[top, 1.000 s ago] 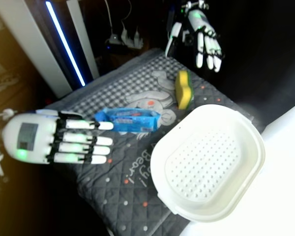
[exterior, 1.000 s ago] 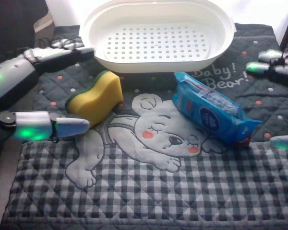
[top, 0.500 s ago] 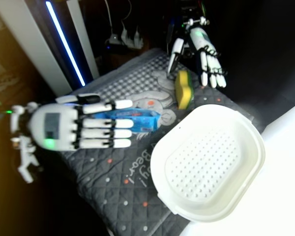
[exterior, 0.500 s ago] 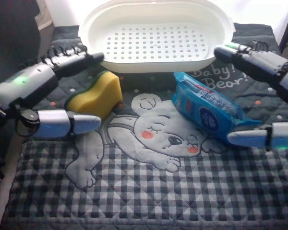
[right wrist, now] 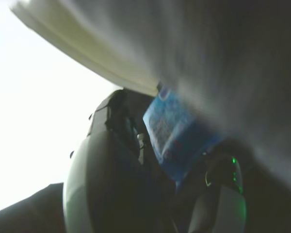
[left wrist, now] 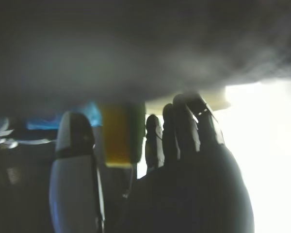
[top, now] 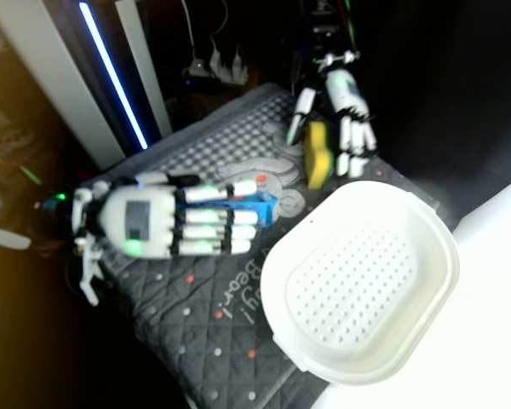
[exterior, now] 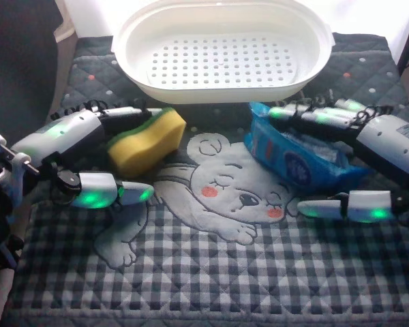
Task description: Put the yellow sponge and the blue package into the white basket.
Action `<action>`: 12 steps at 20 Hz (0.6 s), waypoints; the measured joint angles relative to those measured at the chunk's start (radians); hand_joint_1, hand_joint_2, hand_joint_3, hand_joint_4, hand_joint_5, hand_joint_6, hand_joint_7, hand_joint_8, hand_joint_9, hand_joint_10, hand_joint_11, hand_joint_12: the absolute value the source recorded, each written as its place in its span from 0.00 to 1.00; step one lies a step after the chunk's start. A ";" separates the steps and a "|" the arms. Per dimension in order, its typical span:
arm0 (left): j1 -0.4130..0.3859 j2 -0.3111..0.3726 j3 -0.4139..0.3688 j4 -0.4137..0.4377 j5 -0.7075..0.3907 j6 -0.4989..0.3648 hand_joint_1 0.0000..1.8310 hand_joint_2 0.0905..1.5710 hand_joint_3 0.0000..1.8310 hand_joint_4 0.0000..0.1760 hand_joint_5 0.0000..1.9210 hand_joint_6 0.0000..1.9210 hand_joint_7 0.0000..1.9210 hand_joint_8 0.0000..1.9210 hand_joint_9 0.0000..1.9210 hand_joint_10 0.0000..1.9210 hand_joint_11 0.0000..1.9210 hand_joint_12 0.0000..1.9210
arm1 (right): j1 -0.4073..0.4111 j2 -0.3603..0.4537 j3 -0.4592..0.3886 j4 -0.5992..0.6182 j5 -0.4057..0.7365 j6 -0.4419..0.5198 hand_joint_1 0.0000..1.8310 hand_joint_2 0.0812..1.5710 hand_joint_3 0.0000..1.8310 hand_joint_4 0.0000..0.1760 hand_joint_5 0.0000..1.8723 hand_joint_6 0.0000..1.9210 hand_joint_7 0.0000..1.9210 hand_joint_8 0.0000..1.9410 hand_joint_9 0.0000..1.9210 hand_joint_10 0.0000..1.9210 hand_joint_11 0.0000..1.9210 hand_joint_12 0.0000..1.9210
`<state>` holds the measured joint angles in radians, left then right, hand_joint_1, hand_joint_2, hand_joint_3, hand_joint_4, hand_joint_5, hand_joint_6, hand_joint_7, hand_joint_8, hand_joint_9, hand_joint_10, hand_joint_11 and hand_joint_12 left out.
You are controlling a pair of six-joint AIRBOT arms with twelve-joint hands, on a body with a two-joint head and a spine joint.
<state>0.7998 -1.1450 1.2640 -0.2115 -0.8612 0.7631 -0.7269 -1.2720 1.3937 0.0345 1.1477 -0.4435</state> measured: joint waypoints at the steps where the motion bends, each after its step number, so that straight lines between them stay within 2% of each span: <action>1: 0.000 0.000 0.003 -0.010 -0.004 0.000 0.70 0.75 0.00 0.00 0.32 0.01 0.39 0.54 0.40 0.11 0.18 0.71 | 0.002 -0.006 0.003 -0.002 0.006 0.001 0.64 0.70 0.00 0.00 0.50 0.39 0.41 0.01 0.47 0.05 0.28 0.54; 2: -0.001 -0.006 0.010 -0.017 -0.017 -0.001 0.78 0.72 0.00 0.00 0.39 0.02 0.44 0.58 0.41 0.58 0.21 0.70 | 0.005 -0.007 0.003 -0.010 0.005 0.000 0.73 0.69 0.00 0.00 0.52 0.45 0.50 0.33 0.53 0.47 0.37 0.54; 3: -0.005 -0.009 0.010 -0.024 -0.027 0.000 0.75 0.74 0.00 0.00 0.36 0.48 0.48 0.61 0.40 0.71 0.19 0.71 | 0.005 -0.007 0.005 -0.016 0.005 -0.001 0.68 0.70 0.00 0.00 0.50 0.52 0.54 0.44 0.59 0.36 0.49 0.59; 4: -0.006 -0.010 0.010 -0.026 -0.031 0.000 0.73 0.74 0.00 0.00 0.43 0.56 0.45 0.61 0.39 0.77 0.20 0.77 | 0.005 -0.008 0.005 -0.010 0.011 -0.002 0.68 0.69 0.00 0.00 0.49 0.49 0.58 0.47 0.69 0.27 0.58 0.61; 5: -0.006 -0.011 0.013 -0.025 -0.035 -0.001 0.73 0.73 0.00 0.00 0.45 0.53 0.46 0.62 0.38 0.78 0.16 0.79 | 0.007 -0.008 0.007 -0.002 0.017 0.000 0.69 0.69 0.00 0.00 0.49 0.49 0.59 0.46 0.70 0.25 0.59 0.59; 7: -0.006 -0.011 0.013 -0.026 -0.032 0.000 0.73 0.74 0.00 0.00 0.46 0.52 0.44 0.65 0.36 0.79 0.15 0.81 | 0.007 -0.007 0.013 -0.001 0.029 0.000 0.69 0.68 0.00 0.00 0.50 0.47 0.59 0.45 0.71 0.24 0.58 0.60; 8: -0.008 -0.011 0.013 -0.024 -0.031 0.000 0.67 0.70 0.00 0.00 0.53 0.41 0.47 0.65 0.38 0.55 0.19 0.85 | 0.007 -0.007 0.017 -0.002 0.029 0.004 0.68 0.69 0.00 0.00 0.49 0.48 0.58 0.48 0.67 0.23 0.52 0.61; 9: -0.010 -0.011 0.013 -0.025 -0.031 -0.001 0.68 0.70 0.00 0.00 0.54 0.36 0.48 0.65 0.39 0.54 0.18 0.88 | 0.007 -0.007 0.024 -0.002 0.029 0.024 0.68 0.68 0.00 0.00 0.50 0.47 0.58 0.46 0.68 0.23 0.52 0.62; 10: -0.017 -0.010 0.013 -0.023 -0.032 -0.001 0.68 0.70 0.00 0.00 0.55 0.36 0.48 0.64 0.41 0.51 0.24 0.85 | 0.007 -0.007 0.034 -0.006 0.030 0.049 0.69 0.68 0.00 0.00 0.52 0.43 0.60 0.45 0.70 0.23 0.56 0.60; 12: -0.049 0.010 0.004 0.017 -0.032 -0.004 0.68 0.69 0.00 0.00 0.56 0.35 0.49 0.63 0.42 0.47 0.27 0.81 | 0.024 0.000 0.043 -0.013 0.040 0.086 0.70 0.66 0.00 0.00 0.55 0.36 0.61 0.44 0.72 0.20 0.57 0.55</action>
<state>0.7509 -1.1347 1.2682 -0.1944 -0.8936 0.7589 -0.7033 -1.2716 1.4372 0.0219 1.1881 -0.3576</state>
